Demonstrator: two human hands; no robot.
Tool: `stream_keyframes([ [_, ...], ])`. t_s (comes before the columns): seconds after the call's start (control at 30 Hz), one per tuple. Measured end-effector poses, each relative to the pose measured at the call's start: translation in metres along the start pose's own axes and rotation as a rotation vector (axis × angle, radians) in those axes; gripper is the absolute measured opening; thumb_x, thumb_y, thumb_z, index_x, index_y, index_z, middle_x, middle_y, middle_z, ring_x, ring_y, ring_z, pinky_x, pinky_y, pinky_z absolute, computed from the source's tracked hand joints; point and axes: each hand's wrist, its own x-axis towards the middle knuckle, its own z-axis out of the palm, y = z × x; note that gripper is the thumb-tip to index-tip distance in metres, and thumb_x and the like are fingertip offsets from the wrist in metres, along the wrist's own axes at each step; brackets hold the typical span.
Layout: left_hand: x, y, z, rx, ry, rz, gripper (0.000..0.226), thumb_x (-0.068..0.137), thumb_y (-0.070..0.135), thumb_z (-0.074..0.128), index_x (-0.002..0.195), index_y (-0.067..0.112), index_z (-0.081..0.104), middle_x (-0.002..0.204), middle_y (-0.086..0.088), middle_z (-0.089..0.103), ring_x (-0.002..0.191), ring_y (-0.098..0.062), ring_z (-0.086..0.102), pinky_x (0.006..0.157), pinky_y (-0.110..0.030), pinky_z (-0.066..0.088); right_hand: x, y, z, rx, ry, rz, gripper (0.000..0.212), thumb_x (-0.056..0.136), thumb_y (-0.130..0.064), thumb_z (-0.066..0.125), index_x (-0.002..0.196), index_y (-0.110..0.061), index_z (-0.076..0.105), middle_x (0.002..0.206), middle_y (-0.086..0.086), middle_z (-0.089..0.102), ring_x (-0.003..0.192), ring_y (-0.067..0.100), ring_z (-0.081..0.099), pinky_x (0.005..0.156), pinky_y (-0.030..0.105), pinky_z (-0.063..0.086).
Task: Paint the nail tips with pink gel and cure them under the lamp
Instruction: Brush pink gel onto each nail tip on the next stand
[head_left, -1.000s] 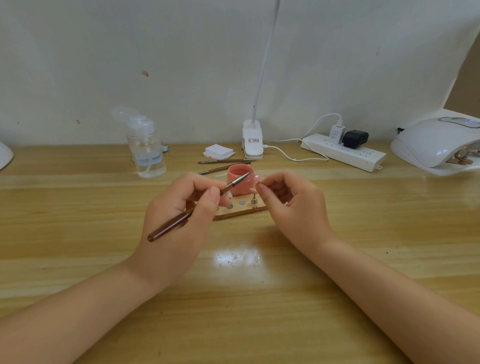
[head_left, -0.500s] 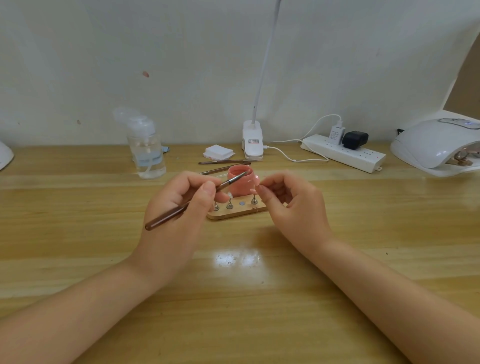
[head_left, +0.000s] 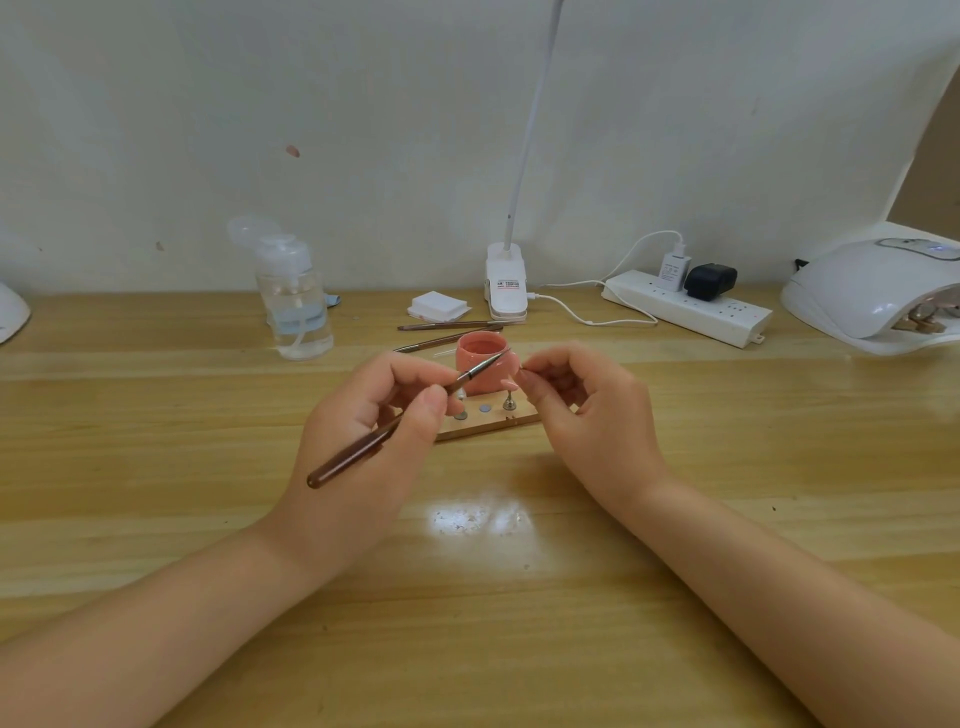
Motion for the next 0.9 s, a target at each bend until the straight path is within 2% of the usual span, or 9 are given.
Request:
stream_keyframes([
  [0.17, -0.0006, 0.0023, 0.0004, 0.135, -0.033, 0.082, 0.016, 0.089, 0.034, 0.053, 0.099, 0.032, 0.065, 0.091, 0.009, 0.071, 0.083, -0.011, 0.064, 0.070, -0.017, 0.048, -0.0005, 0.0004, -0.0002, -0.033, -0.009, -0.014, 0.006, 0.085, -0.004, 0.069, 0.091, -0.007, 0.071, 0.076, -0.006, 0.066, 0.073, 0.009, 0.061, 0.066, 0.012, 0.047],
  [0.33, -0.0022, 0.0010, -0.0015, 0.252, -0.080, 0.106, 0.017, 0.083, 0.033, 0.051, 0.088, 0.031, 0.067, 0.080, 0.011, 0.070, 0.077, -0.007, 0.060, 0.069, -0.014, 0.041, -0.0002, -0.0005, -0.0008, -0.068, -0.002, -0.004, 0.006, 0.085, -0.004, 0.070, 0.089, -0.008, 0.071, 0.074, -0.011, 0.063, 0.075, 0.005, 0.059, 0.065, 0.007, 0.042],
  [0.43, -0.0027, 0.0014, -0.0029, 0.249, -0.051, 0.126, 0.015, 0.082, 0.031, 0.049, 0.084, 0.030, 0.065, 0.078, 0.012, 0.070, 0.075, -0.006, 0.061, 0.068, -0.016, 0.041, 0.0000, -0.0009, -0.0005, -0.065, -0.002, 0.011, 0.005, 0.085, -0.004, 0.070, 0.088, -0.008, 0.071, 0.072, -0.013, 0.062, 0.071, -0.002, 0.058, 0.064, 0.007, 0.041],
  [0.57, -0.0011, 0.0031, -0.0002, 0.221, -0.001, 0.131, 0.015, 0.088, 0.030, 0.051, 0.093, 0.034, 0.064, 0.085, 0.014, 0.070, 0.075, -0.002, 0.061, 0.067, -0.011, 0.041, -0.0004, -0.0017, -0.0007, -0.065, -0.006, 0.006, 0.004, 0.085, -0.005, 0.070, 0.087, -0.008, 0.071, 0.072, -0.013, 0.062, 0.073, 0.003, 0.059, 0.063, 0.007, 0.041],
  [0.67, -0.0003, 0.0023, 0.0009, 0.212, -0.015, 0.122, 0.016, 0.088, 0.032, 0.053, 0.098, 0.036, 0.066, 0.089, 0.014, 0.071, 0.083, -0.008, 0.063, 0.070, -0.008, 0.040, -0.0003, -0.0023, -0.0004, -0.068, -0.009, 0.008, 0.005, 0.085, -0.004, 0.070, 0.088, -0.008, 0.071, 0.072, -0.013, 0.063, 0.072, 0.002, 0.059, 0.062, 0.006, 0.040],
  [0.8, -0.0018, 0.0005, -0.0011, 0.279, -0.046, 0.132, 0.017, 0.084, 0.032, 0.051, 0.088, 0.029, 0.067, 0.081, 0.012, 0.071, 0.082, -0.012, 0.063, 0.071, -0.009, 0.039, -0.0002, -0.0017, 0.0001, -0.062, -0.008, 0.030, 0.004, 0.085, -0.005, 0.070, 0.086, -0.008, 0.071, 0.071, -0.017, 0.061, 0.070, -0.004, 0.058, 0.062, 0.006, 0.040],
  [0.9, -0.0024, 0.0009, -0.0024, 0.254, -0.031, 0.160, 0.015, 0.086, 0.029, 0.050, 0.085, 0.028, 0.065, 0.079, 0.011, 0.070, 0.077, -0.007, 0.064, 0.070, -0.009, 0.042, -0.0004, -0.0012, -0.0003, -0.041, -0.002, 0.064, 0.003, 0.085, -0.006, 0.070, 0.087, -0.009, 0.070, 0.072, -0.015, 0.062, 0.072, 0.003, 0.060, 0.064, 0.011, 0.045],
])
